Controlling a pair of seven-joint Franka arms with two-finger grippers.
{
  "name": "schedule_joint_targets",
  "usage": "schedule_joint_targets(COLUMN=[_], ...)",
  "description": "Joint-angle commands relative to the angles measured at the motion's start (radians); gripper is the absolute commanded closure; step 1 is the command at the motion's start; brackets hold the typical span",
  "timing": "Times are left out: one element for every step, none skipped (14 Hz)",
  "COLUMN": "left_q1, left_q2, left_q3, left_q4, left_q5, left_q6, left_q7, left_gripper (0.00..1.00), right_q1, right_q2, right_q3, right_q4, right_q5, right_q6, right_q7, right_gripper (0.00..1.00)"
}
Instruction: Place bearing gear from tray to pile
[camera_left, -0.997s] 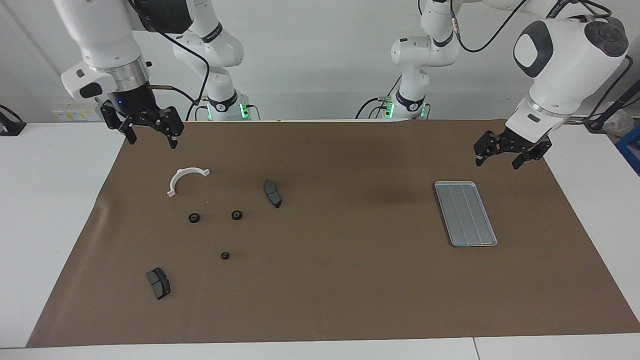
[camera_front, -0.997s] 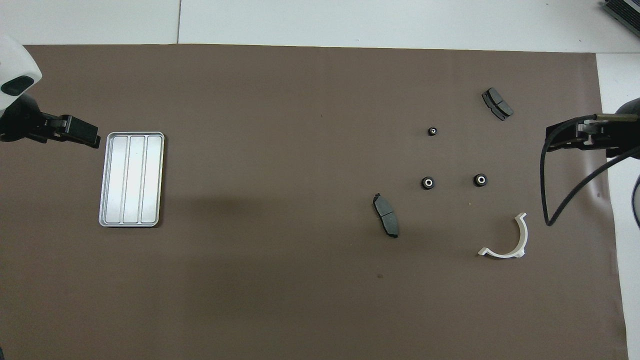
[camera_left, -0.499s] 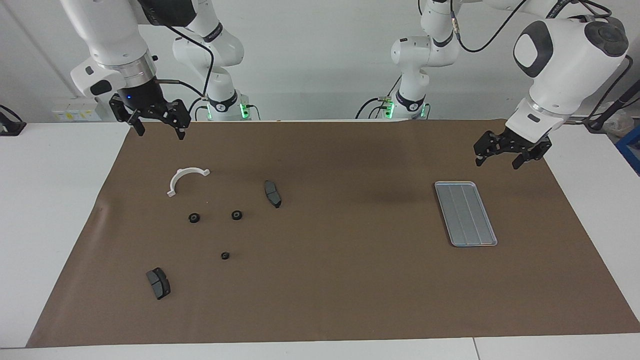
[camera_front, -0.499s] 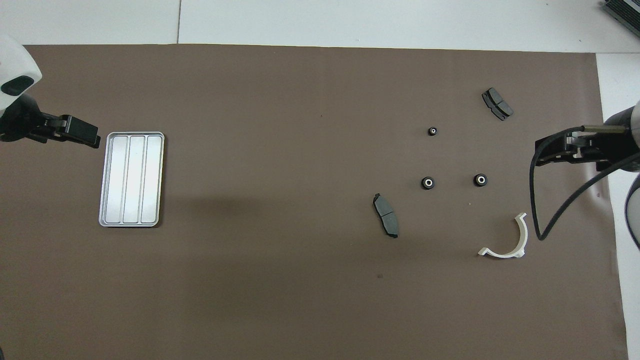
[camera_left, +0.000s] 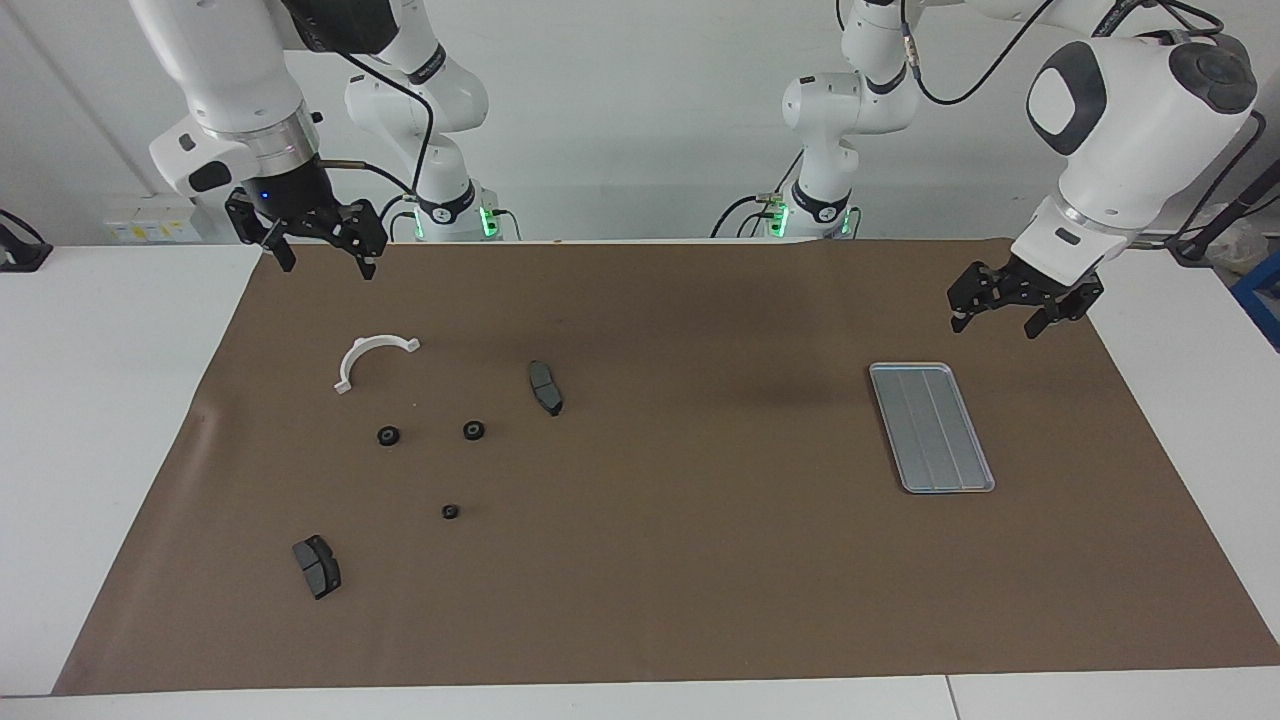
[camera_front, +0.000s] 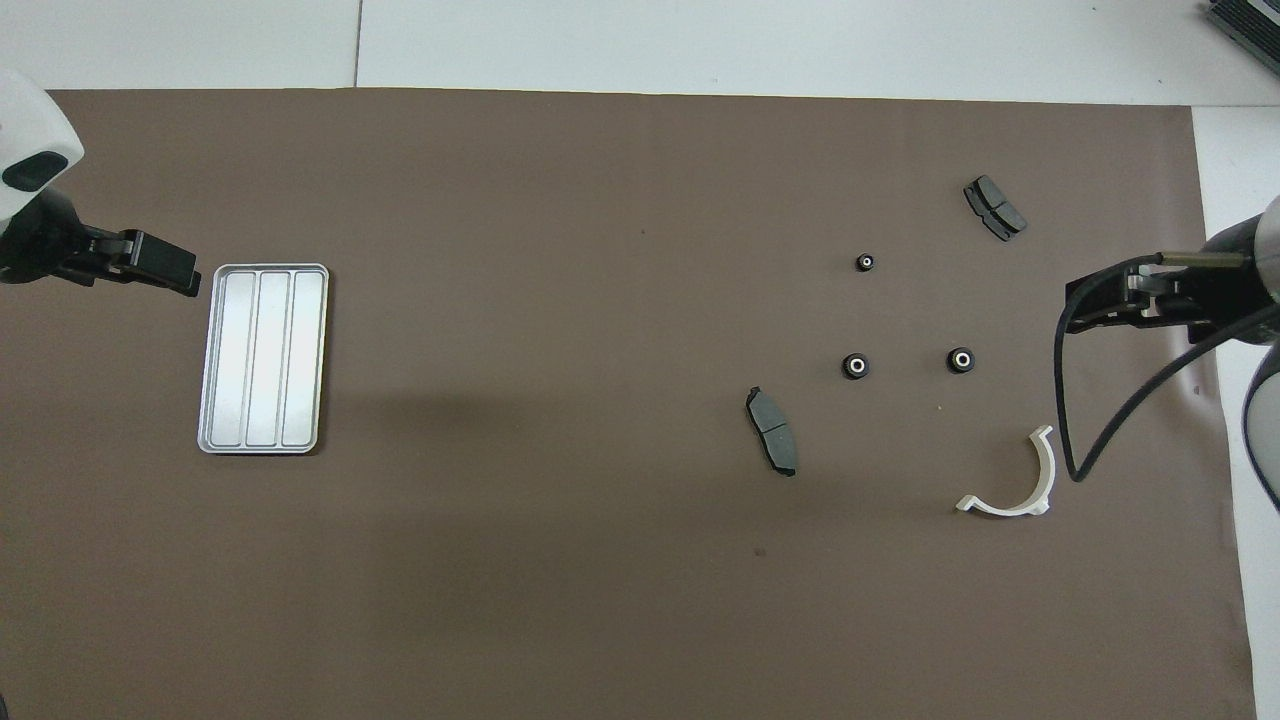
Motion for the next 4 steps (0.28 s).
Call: schedule_joint_targets(left_q1=[0.001,0.001,0.001,0.001], left_q2=[-0.033,-0.033,-0.034,-0.033], left_q3=[0.001,0.001,0.001,0.001], left_q4=[-0.040,-0.040,-0.040,-0.040], left_q5=[0.017,0.017,0.017,0.017], left_q6=[0.019,0.019,0.019,0.019], left_q7=[0.008,0.008,0.009,0.008], left_gripper=[0.00,0.00,0.00,0.00], right_q1=[-0.008,-0.006,-0.004,-0.004], right_q2=[-0.021,-0.021,-0.021,-0.023], right_q3=[0.002,0.003,0.003,0.003], right_q4=[-0.031,-0.031,-0.031,-0.034], right_q5=[0.027,0.027,0.027,0.027], right_q6=[0.003,0.002,0.002,0.003], right_q7=[0.007,0.001,0.001,0.001], right_gripper=[0.00,0.00,0.00,0.00])
